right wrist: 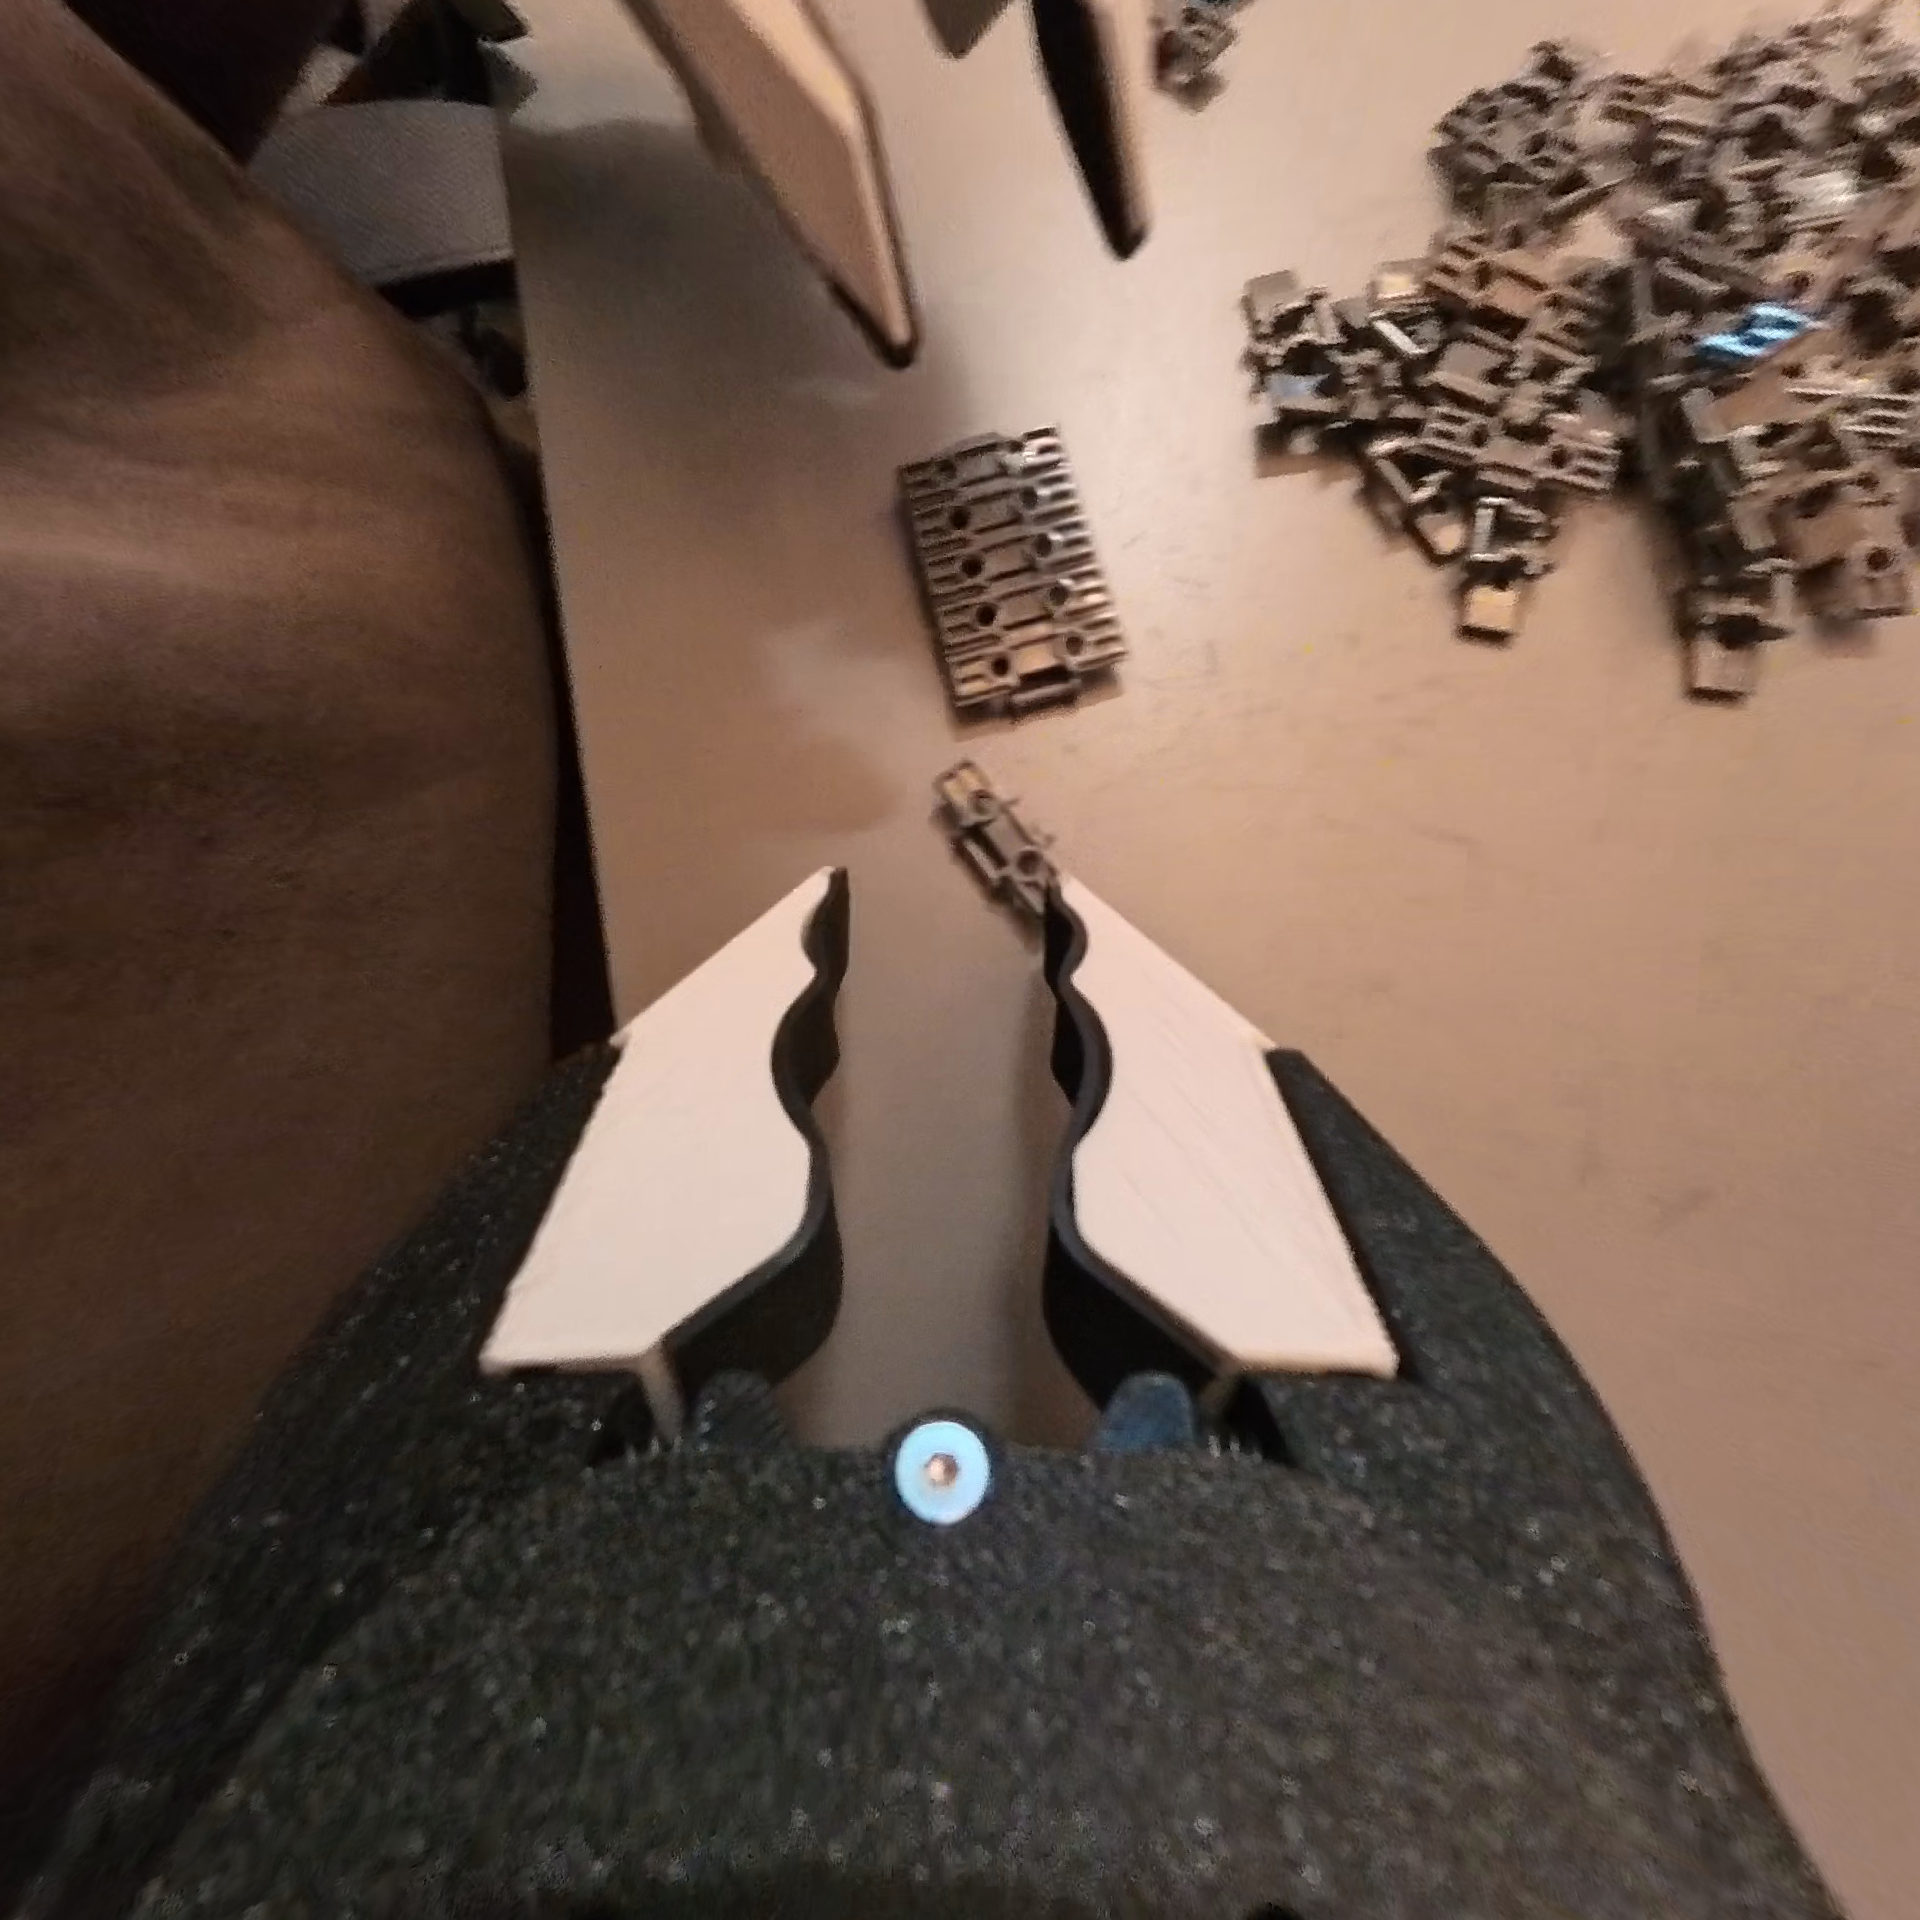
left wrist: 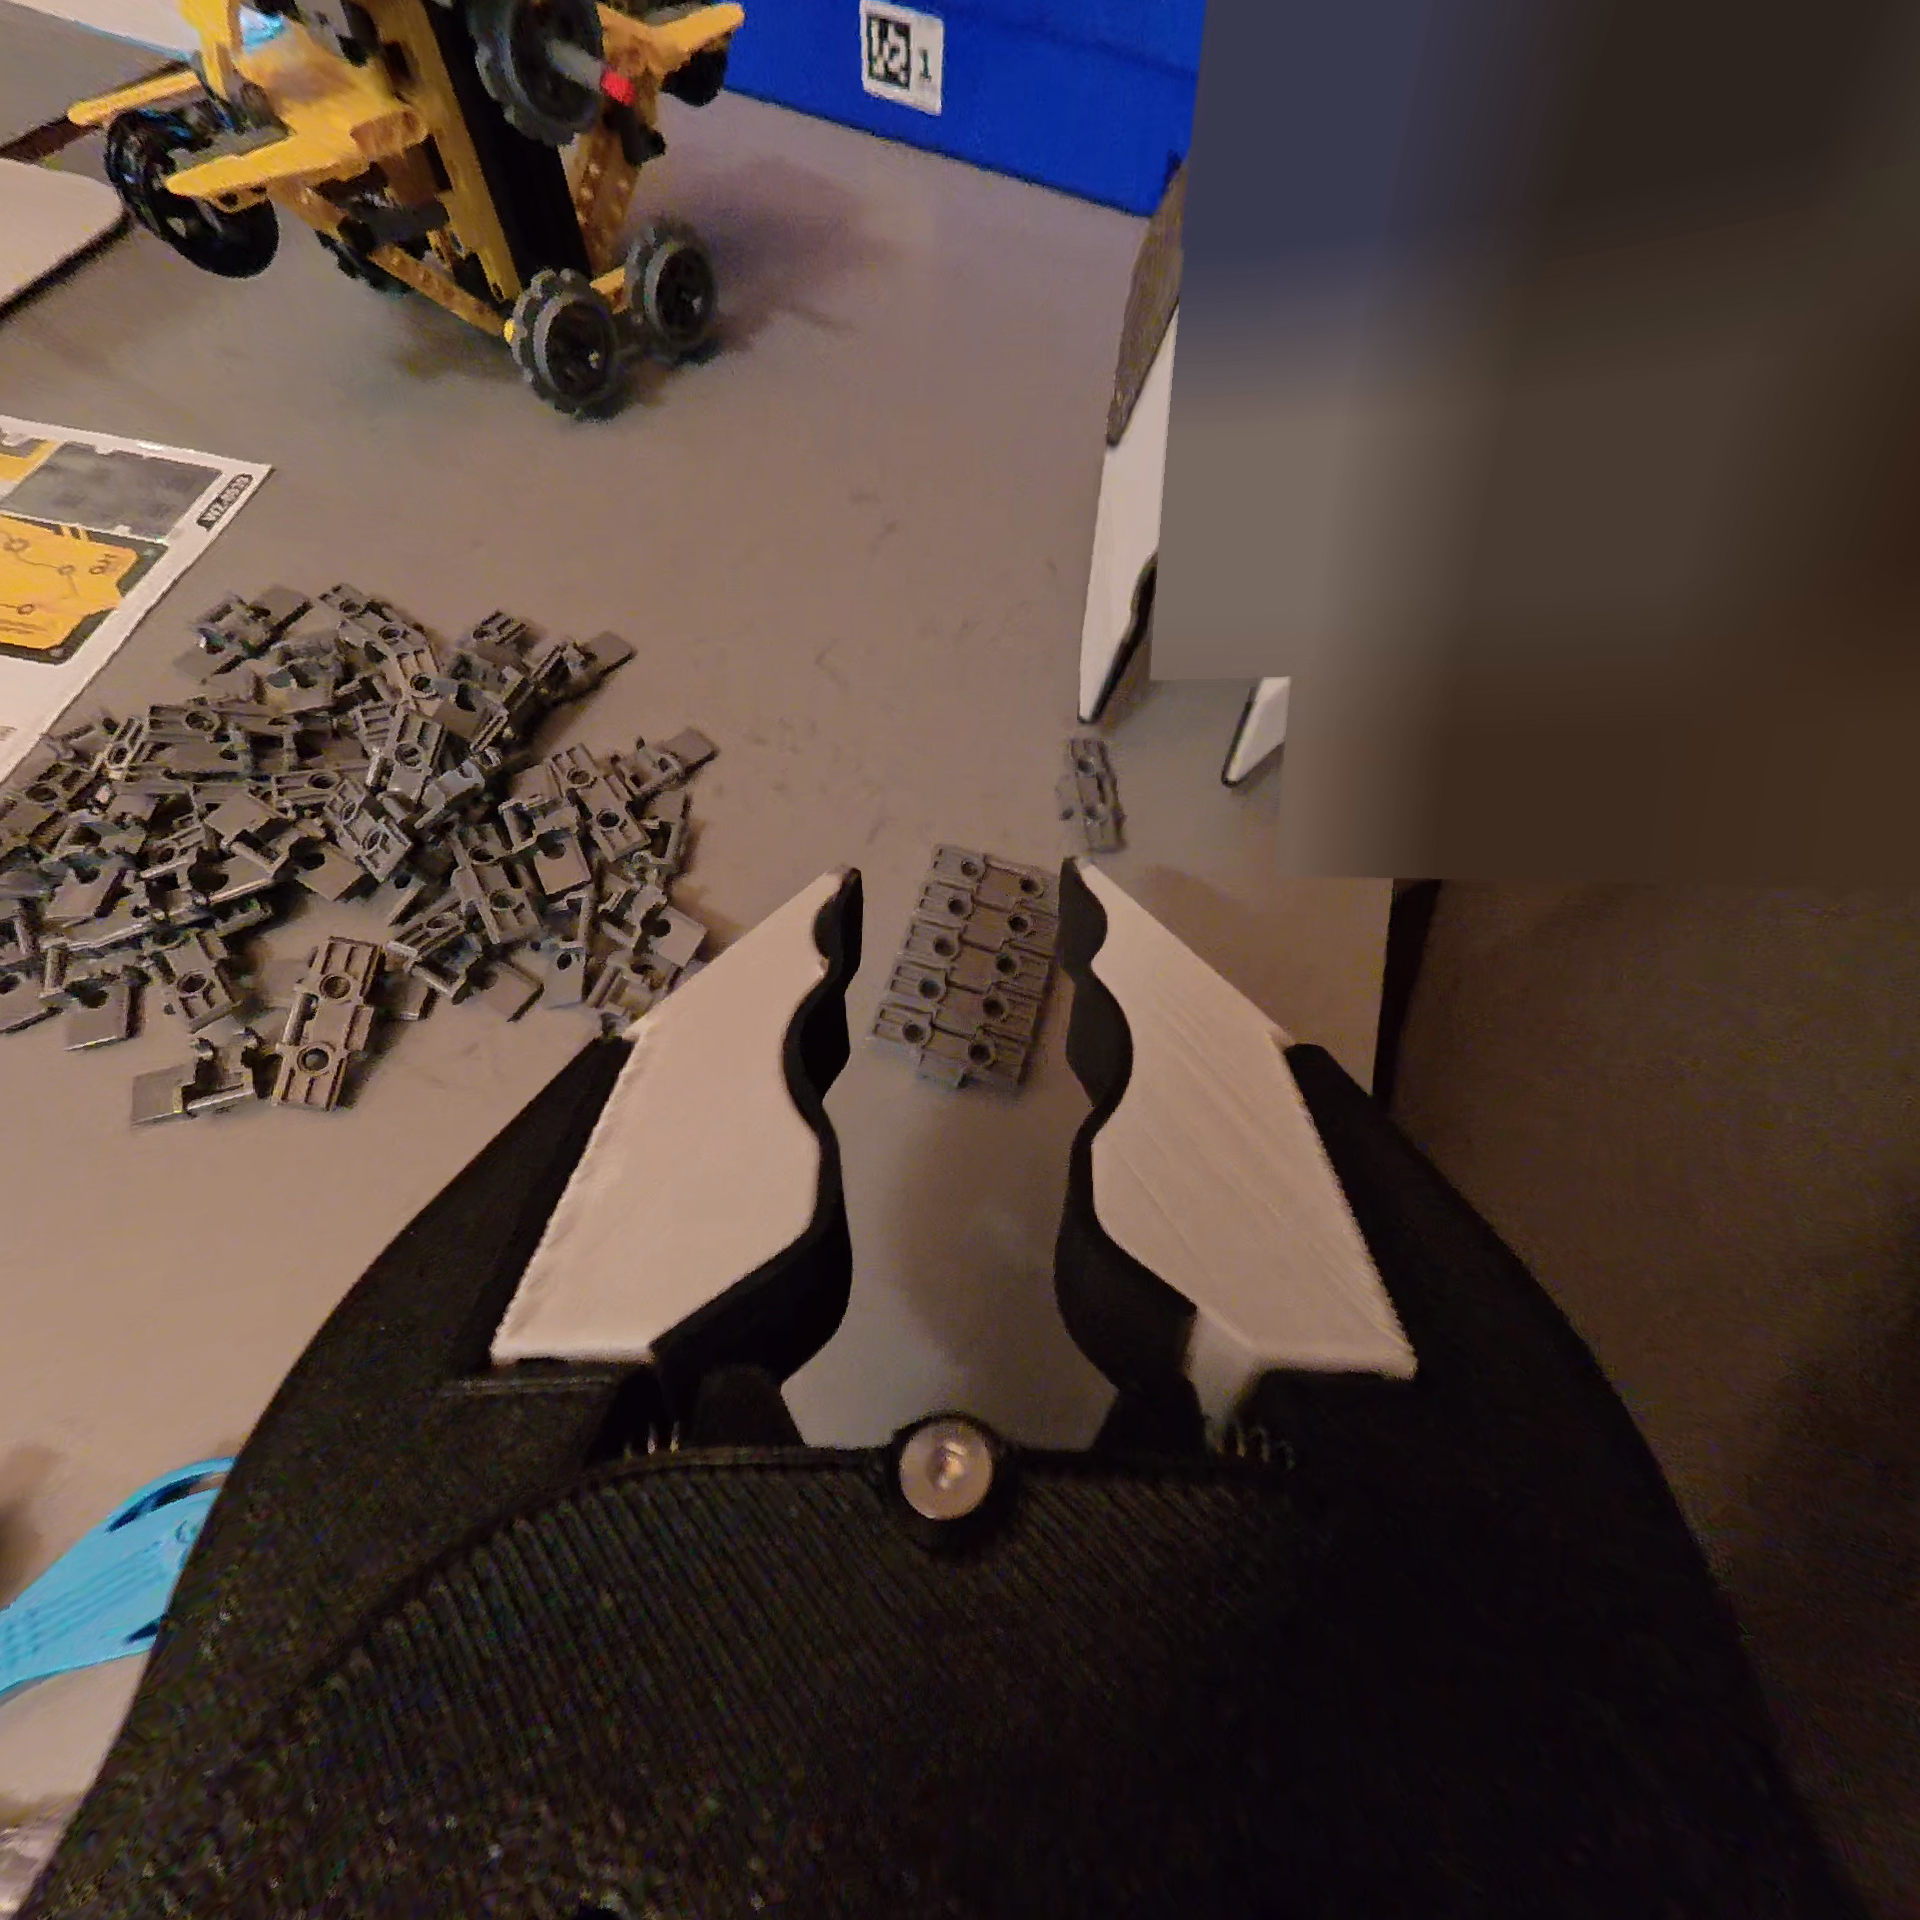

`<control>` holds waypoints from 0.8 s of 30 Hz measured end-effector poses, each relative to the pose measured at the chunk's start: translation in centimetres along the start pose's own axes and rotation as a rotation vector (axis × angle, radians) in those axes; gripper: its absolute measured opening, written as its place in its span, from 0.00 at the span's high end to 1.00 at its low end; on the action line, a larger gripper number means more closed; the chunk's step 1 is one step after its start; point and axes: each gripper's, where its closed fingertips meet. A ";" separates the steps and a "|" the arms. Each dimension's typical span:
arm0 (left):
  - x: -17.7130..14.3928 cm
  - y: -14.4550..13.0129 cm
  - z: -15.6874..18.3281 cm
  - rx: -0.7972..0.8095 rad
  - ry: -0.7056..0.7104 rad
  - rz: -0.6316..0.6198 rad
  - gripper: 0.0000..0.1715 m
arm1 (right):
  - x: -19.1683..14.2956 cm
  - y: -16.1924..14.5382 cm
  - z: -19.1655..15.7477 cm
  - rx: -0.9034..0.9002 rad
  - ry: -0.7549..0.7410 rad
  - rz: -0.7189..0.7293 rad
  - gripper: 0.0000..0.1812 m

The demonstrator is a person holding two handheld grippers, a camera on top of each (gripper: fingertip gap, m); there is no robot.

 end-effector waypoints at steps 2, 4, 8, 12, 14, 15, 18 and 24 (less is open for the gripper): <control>0.1 -0.1 0.1 0.004 -0.001 -0.009 0.79 | 0.0 0.1 0.6 0.003 -0.053 -0.014 0.80; 0.2 -0.1 0.2 0.002 -0.005 -0.004 0.79 | 0.2 0.2 0.5 0.004 -0.072 -0.015 0.80; 0.1 0.1 0.0 0.004 0.012 0.018 0.80 | 0.2 0.0 0.8 0.035 -0.112 -0.023 0.80; -0.1 0.3 -0.3 0.010 0.033 0.025 0.81 | 0.0 0.7 1.7 0.205 -0.203 0.054 0.80; 0.0 0.2 -0.3 0.014 0.035 0.021 0.81 | 0.0 1.0 1.4 0.288 -0.226 0.099 0.79; 0.1 0.0 -0.2 0.016 0.034 0.014 0.81 | 0.1 1.1 1.0 0.326 -0.231 0.119 0.78; 0.6 -0.6 0.0 0.033 0.026 -0.011 0.80 | 0.7 1.3 0.2 0.406 -0.285 0.179 0.75; 1.9 -1.5 0.2 0.048 0.010 -0.013 0.78 | 0.8 0.1 1.2 0.398 -0.534 0.157 0.69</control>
Point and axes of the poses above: each gripper's, where its closed fingertips meet, x out along the fingers, y out of its top, z = x × y across the jaws, and after that the axes turned 7 degrees about z, right-handed
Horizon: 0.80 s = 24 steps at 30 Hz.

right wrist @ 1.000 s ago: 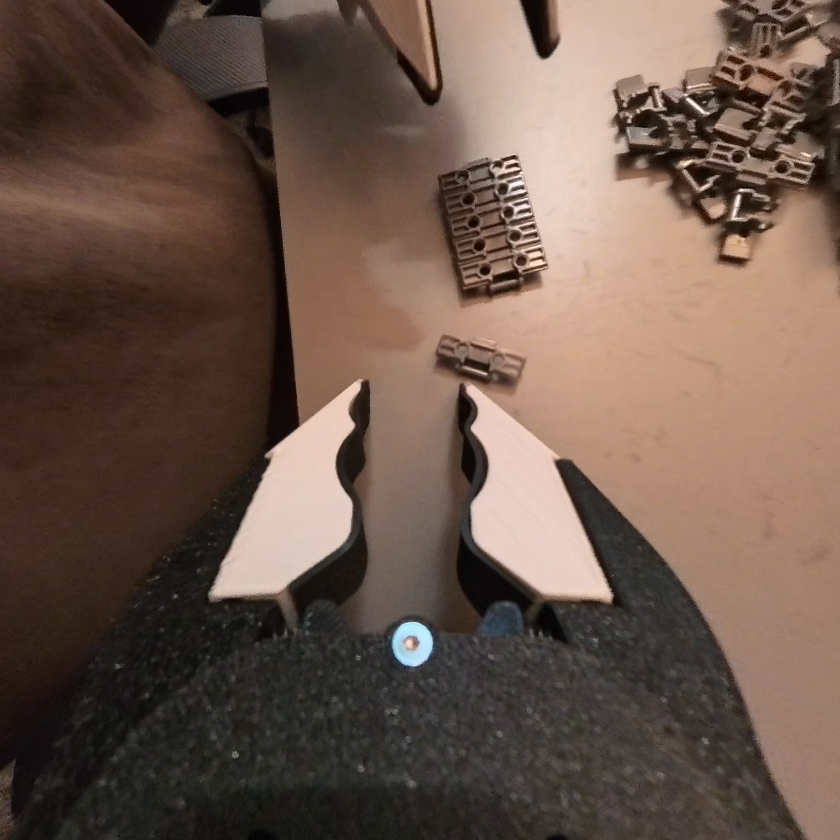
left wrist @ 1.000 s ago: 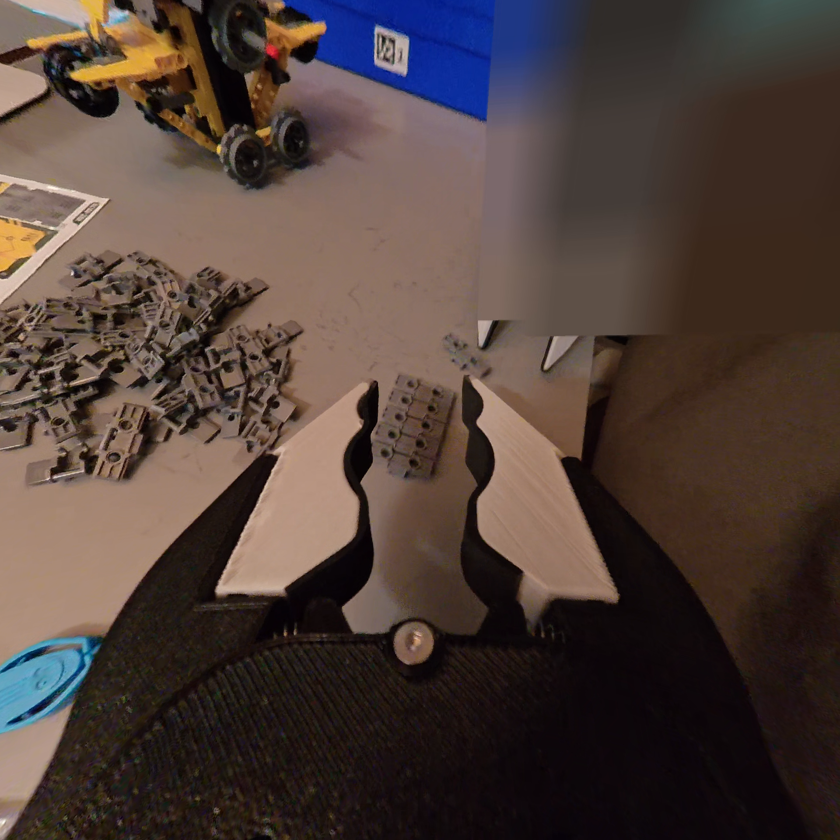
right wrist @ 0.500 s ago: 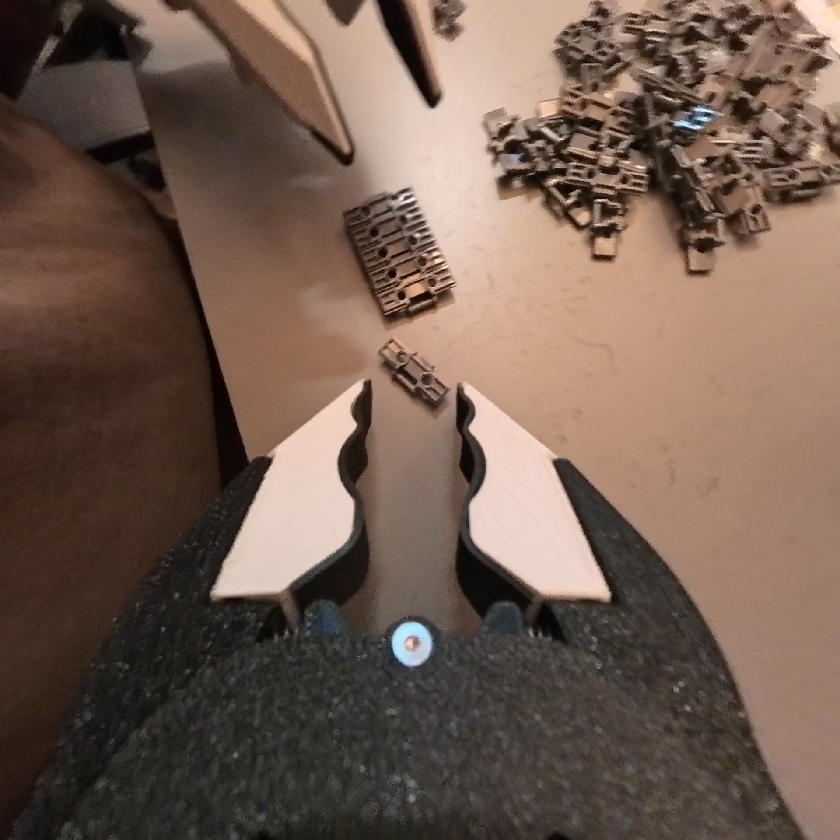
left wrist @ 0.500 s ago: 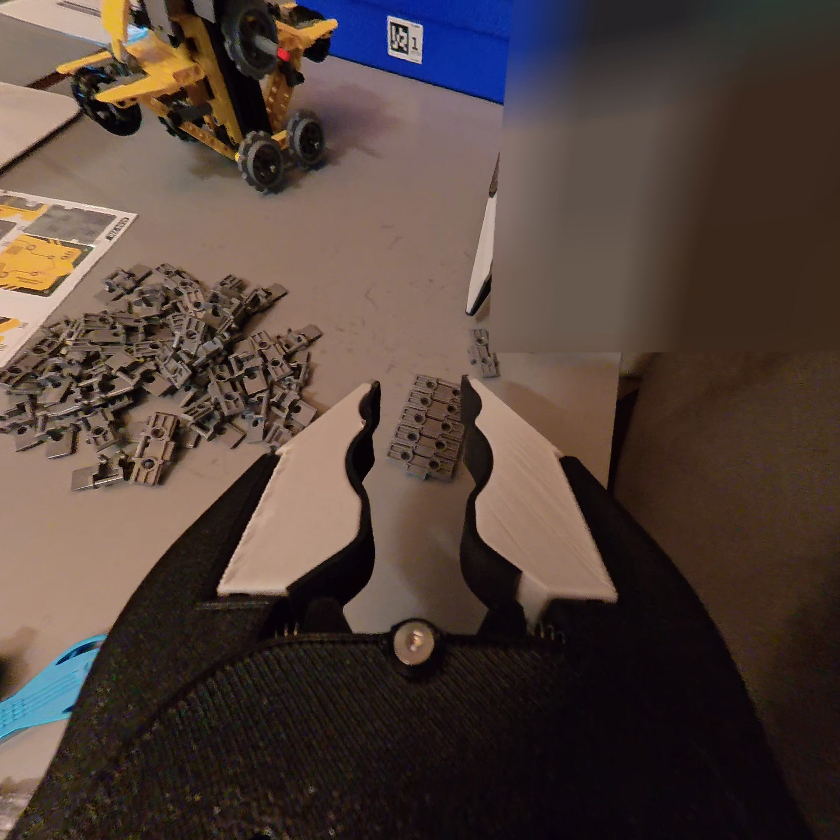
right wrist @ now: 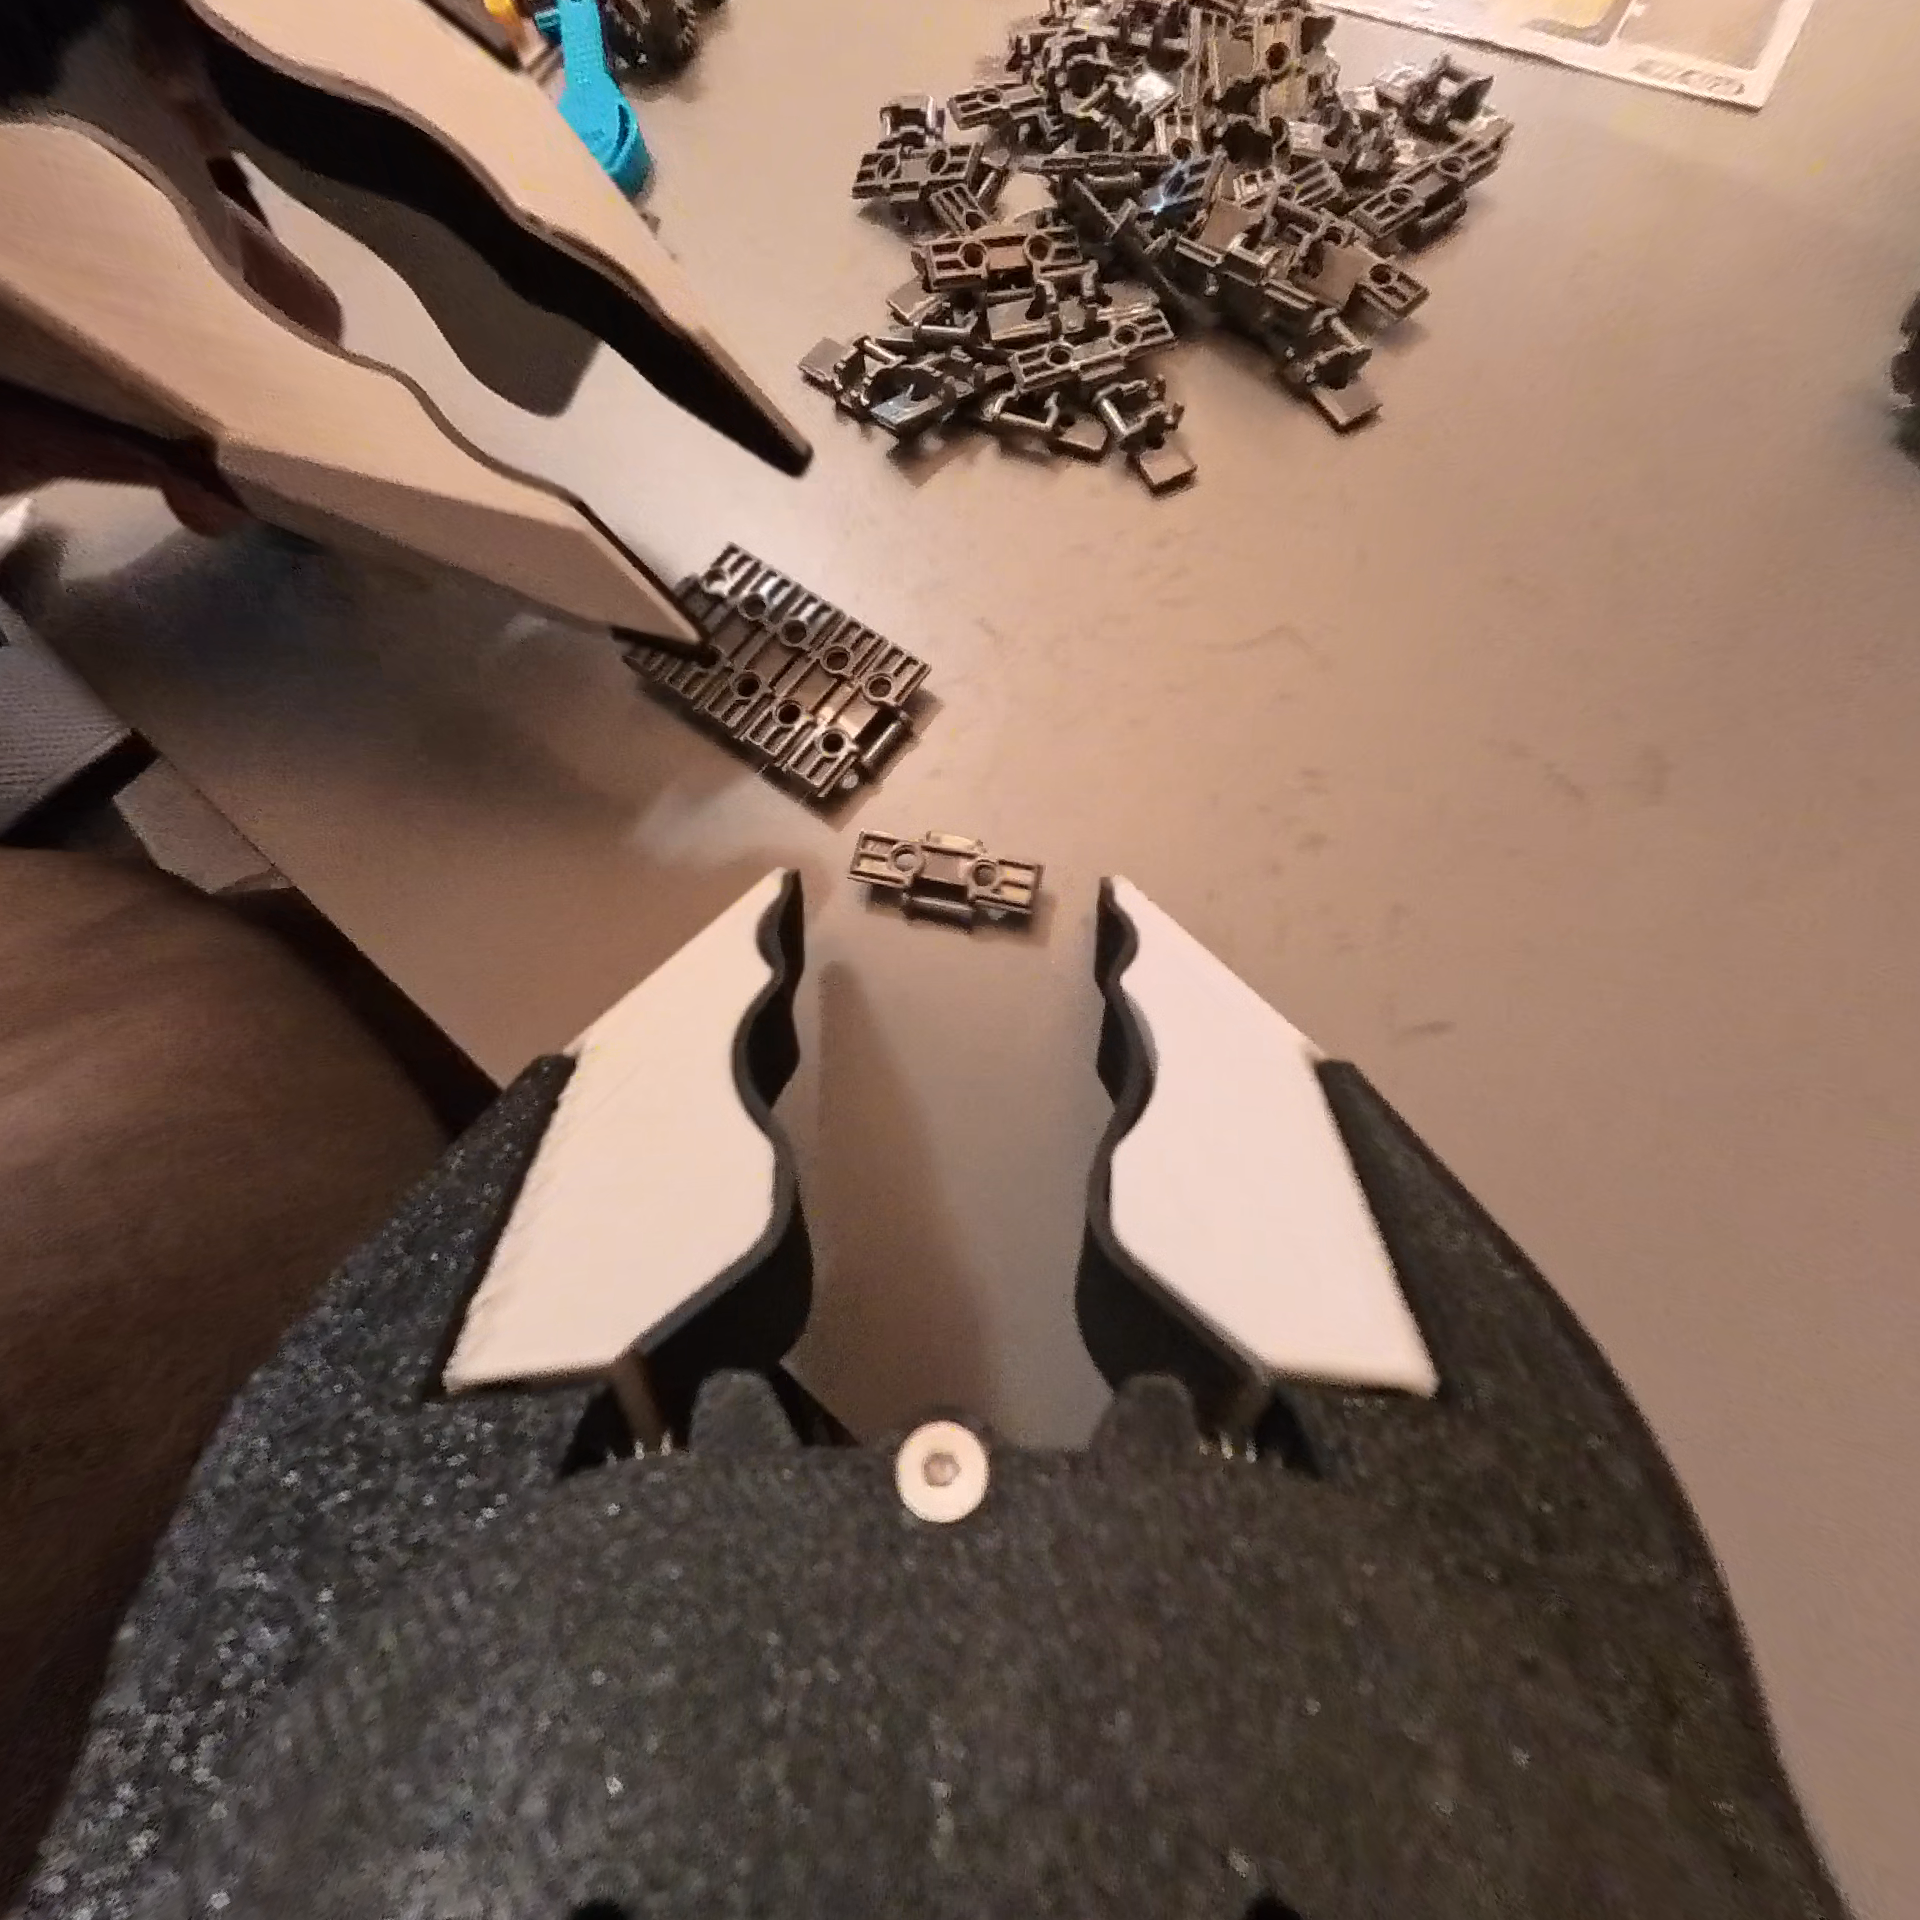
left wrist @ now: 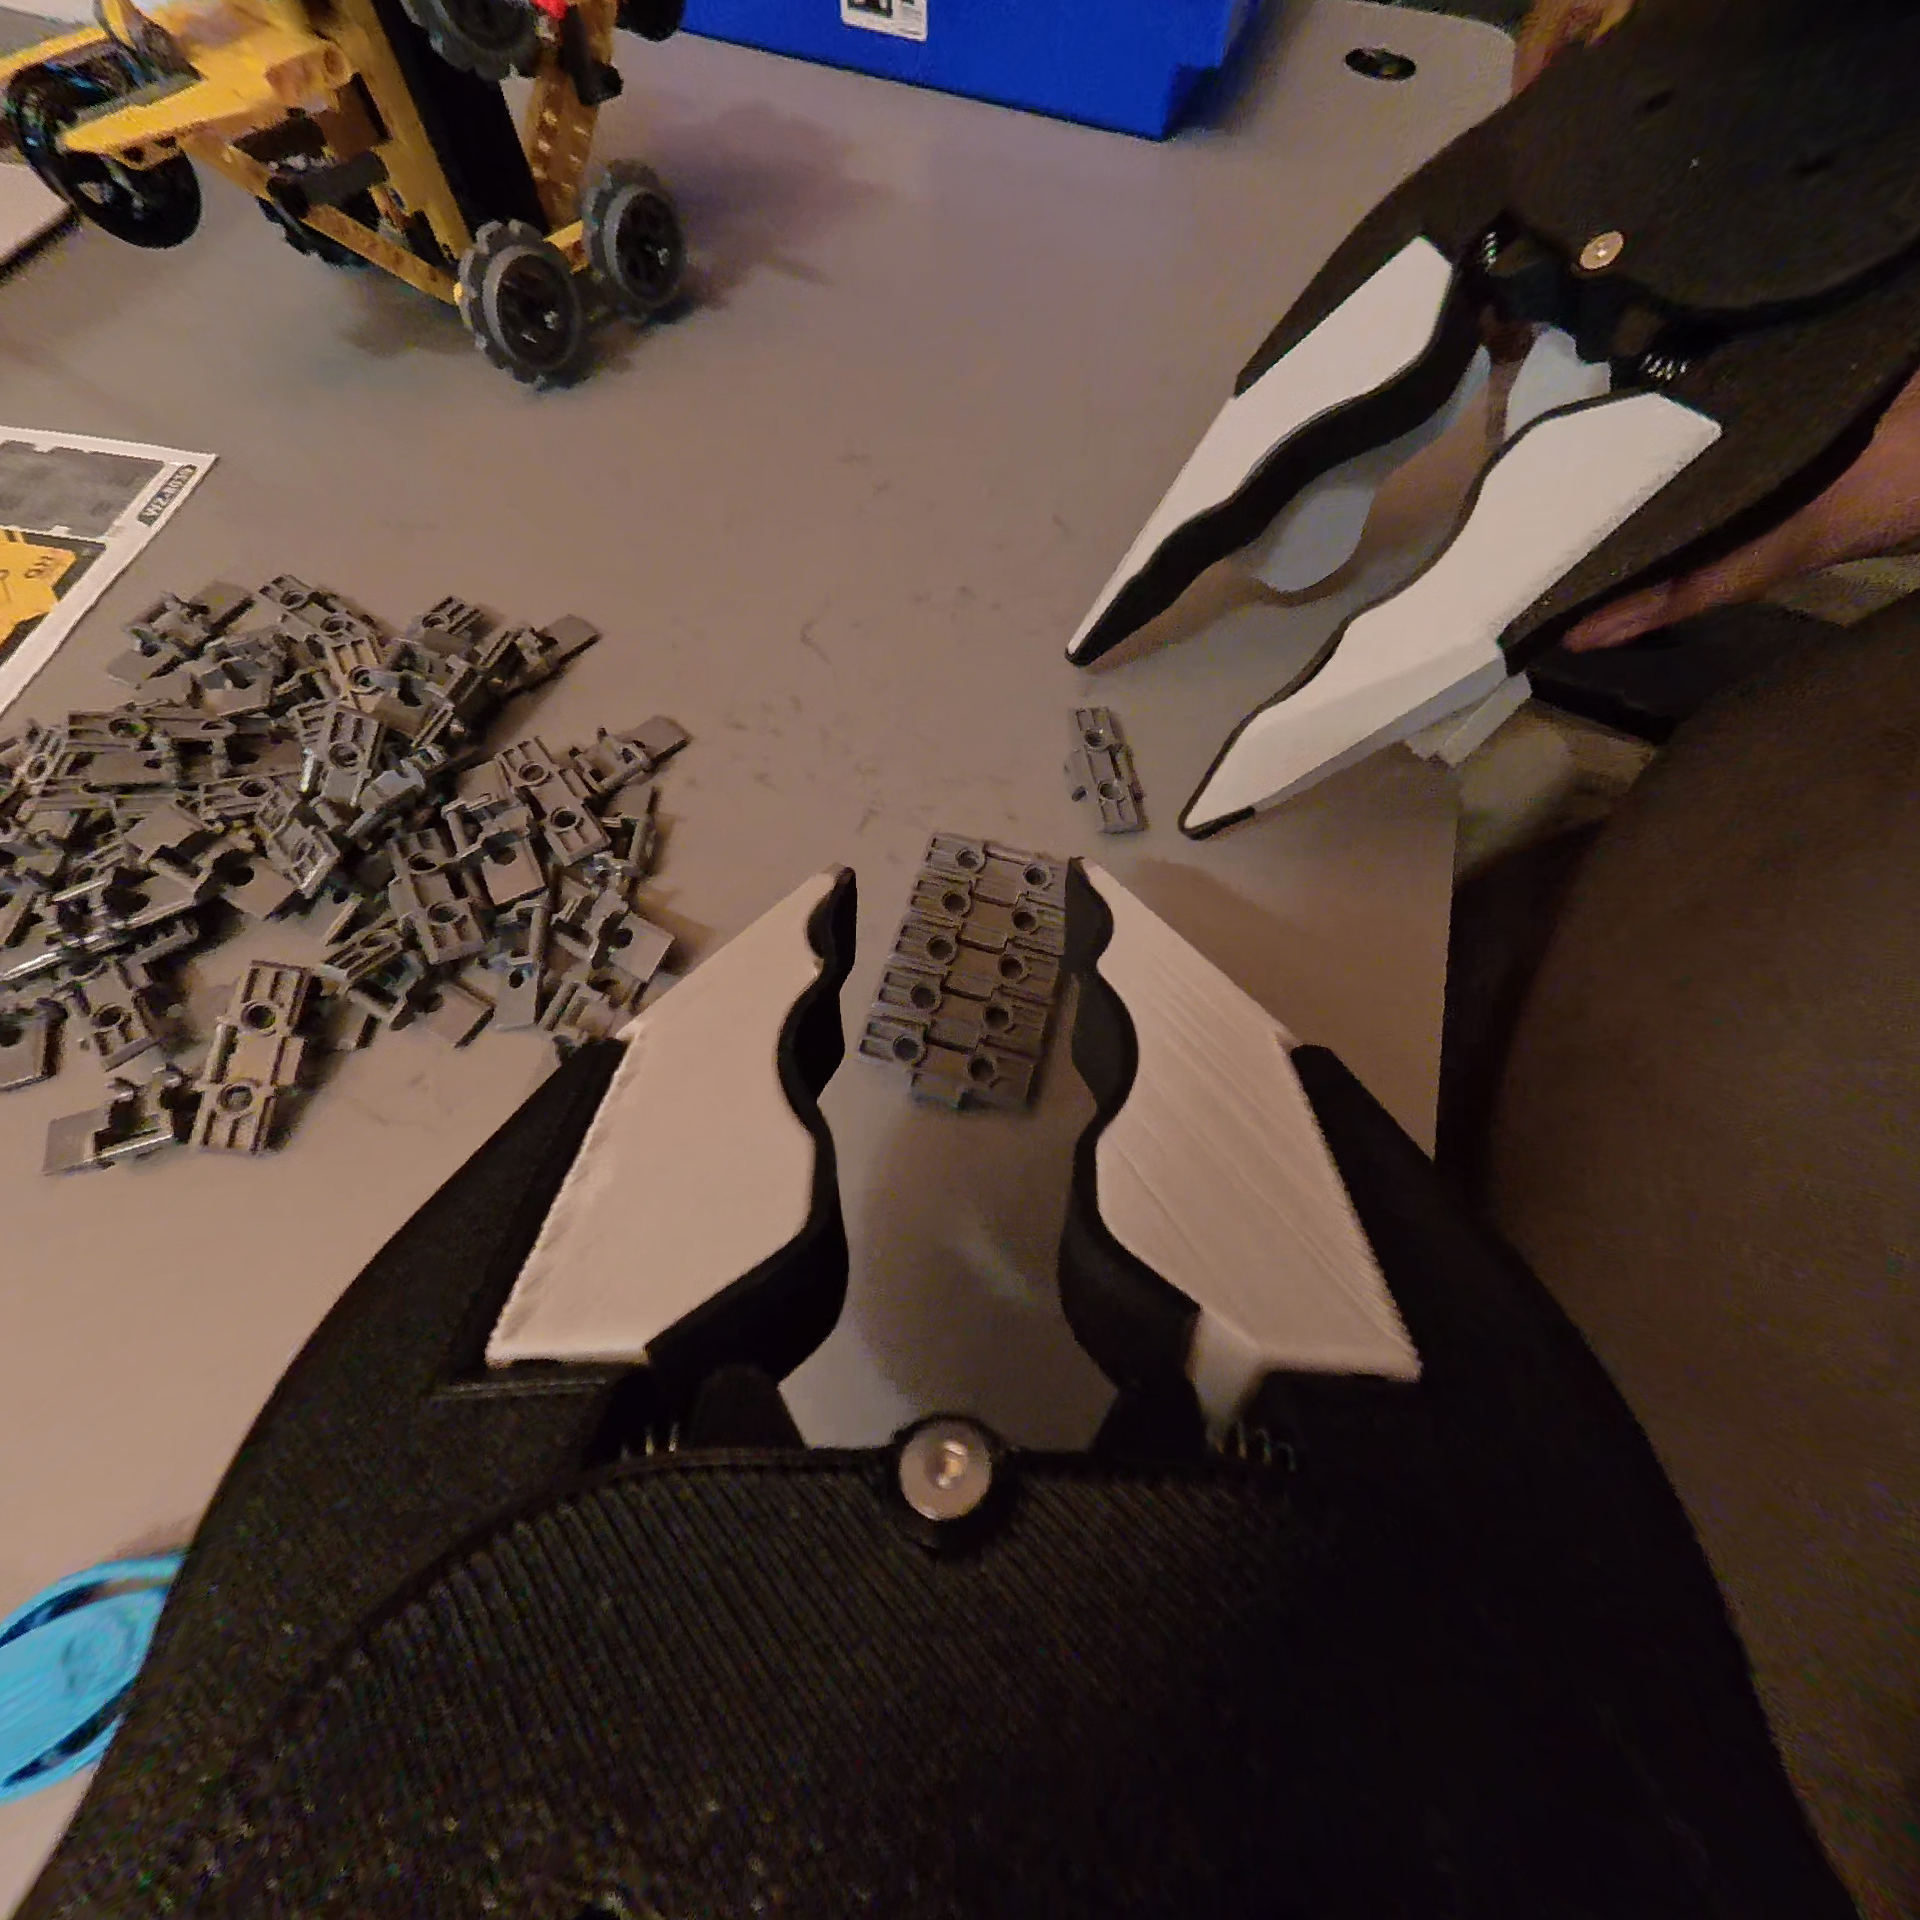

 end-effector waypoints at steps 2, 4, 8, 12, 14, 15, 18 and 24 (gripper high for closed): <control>0.2 -0.3 0.0 0.012 0.010 -0.018 0.77 | 0.1 0.0 -0.4 -0.005 0.001 0.000 0.69; 0.3 -0.3 0.2 0.035 0.010 -0.021 0.77 | 0.3 0.0 -0.6 -0.027 -0.003 -0.009 0.69; 0.4 -0.6 0.7 0.027 -0.034 -0.040 0.71 | 1.0 -0.4 -0.5 -0.052 -0.003 -0.019 0.75; 0.7 -1.0 0.8 0.001 -0.059 -0.072 0.64 | 1.1 -0.4 0.0 -0.107 0.022 -0.024 0.79; 1.0 -1.2 0.9 0.011 -0.069 -0.092 0.63 | 1.2 -0.3 0.1 -0.124 0.065 -0.031 0.79; 1.1 -1.3 1.0 0.022 -0.070 -0.098 0.63 | 1.3 -0.2 -0.1 -0.142 0.106 -0.033 0.79; 1.7 -1.5 1.0 0.061 -0.078 -0.120 0.63 | 1.4 0.3 -0.8 -0.229 0.238 -0.034 0.79; 2.6 -1.7 1.0 0.091 -0.115 -0.160 0.71 | 2.0 0.5 -1.6 -0.541 0.486 -0.022 0.78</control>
Point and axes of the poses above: each gripper's, where its closed fingertips meet, x out along the fingers, y out of its top, z = x × y across the jaws, and after that the axes turned 7 degrees about z, right-handed
